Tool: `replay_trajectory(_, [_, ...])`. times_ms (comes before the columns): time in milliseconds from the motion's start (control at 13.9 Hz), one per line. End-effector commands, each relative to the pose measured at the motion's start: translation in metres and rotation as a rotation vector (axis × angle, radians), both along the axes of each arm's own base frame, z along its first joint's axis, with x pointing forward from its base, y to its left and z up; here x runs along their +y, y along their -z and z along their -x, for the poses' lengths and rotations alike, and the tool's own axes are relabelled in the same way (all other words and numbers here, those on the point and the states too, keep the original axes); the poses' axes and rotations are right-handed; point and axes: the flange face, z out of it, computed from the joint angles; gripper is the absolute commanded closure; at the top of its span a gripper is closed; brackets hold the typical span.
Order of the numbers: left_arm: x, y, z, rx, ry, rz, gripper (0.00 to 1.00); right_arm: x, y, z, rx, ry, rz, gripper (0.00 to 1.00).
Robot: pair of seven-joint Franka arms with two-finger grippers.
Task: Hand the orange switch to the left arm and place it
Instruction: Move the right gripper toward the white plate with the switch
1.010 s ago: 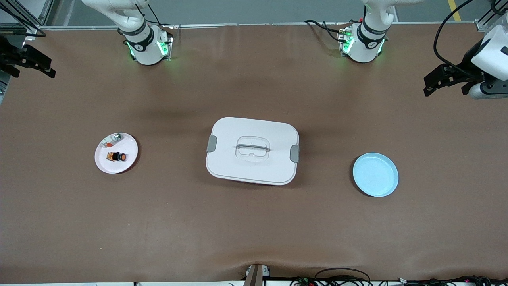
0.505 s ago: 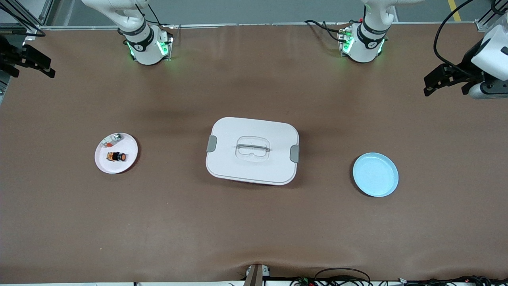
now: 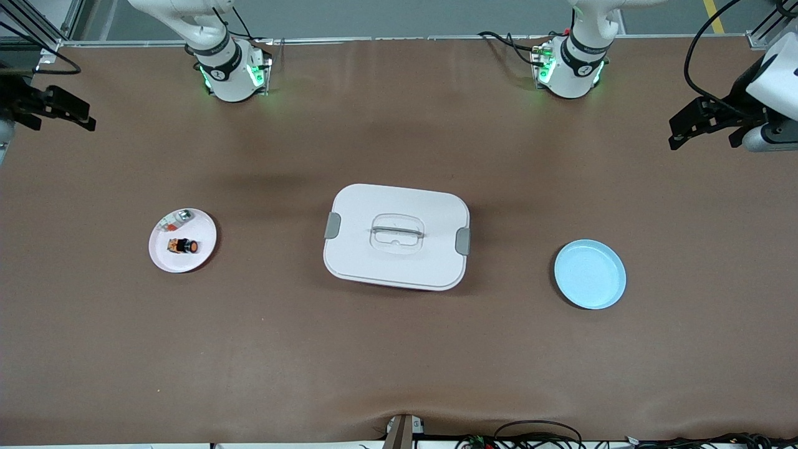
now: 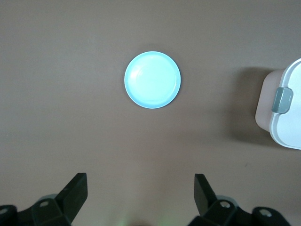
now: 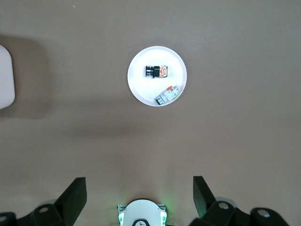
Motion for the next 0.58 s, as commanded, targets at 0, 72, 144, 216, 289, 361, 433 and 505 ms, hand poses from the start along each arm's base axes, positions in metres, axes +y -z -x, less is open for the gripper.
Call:
replay_trajectory(0, [-0.002,-0.009,0.006,0.003,0.011,-0.004,0.0,-0.005,0.031,-0.018,0.022,0.007,0.024,0.0])
replay_trajectory(72, [-0.001,-0.008,0.005,0.006,0.014,-0.003,0.0,-0.005,0.049,-0.023,0.007,0.004,0.026,0.0])
replay_trajectory(144, [-0.002,-0.006,0.004,0.009,0.02,-0.003,0.0,-0.005,0.066,-0.026,-0.013,0.0,0.027,0.0])
replay_trajectory(216, [-0.002,-0.005,0.004,0.009,0.019,-0.002,0.0,-0.005,0.081,-0.029,-0.03,-0.002,0.028,0.0])
replay_trajectory(289, [-0.002,-0.005,0.004,0.011,0.019,-0.002,0.0,-0.005,0.096,-0.031,-0.051,-0.005,0.029,0.0])
replay_trajectory(361, [-0.002,-0.006,0.004,0.01,0.02,-0.003,0.0,-0.005,0.116,-0.035,-0.077,-0.008,0.03,0.0])
replay_trajectory(433, [-0.001,-0.006,0.005,0.009,0.019,-0.004,0.0,-0.005,0.137,-0.041,-0.097,-0.009,0.031,0.0])
replay_trajectory(505, [-0.001,-0.006,0.005,0.009,0.019,-0.004,0.0,-0.004,0.16,-0.047,-0.102,-0.013,0.031,0.0])
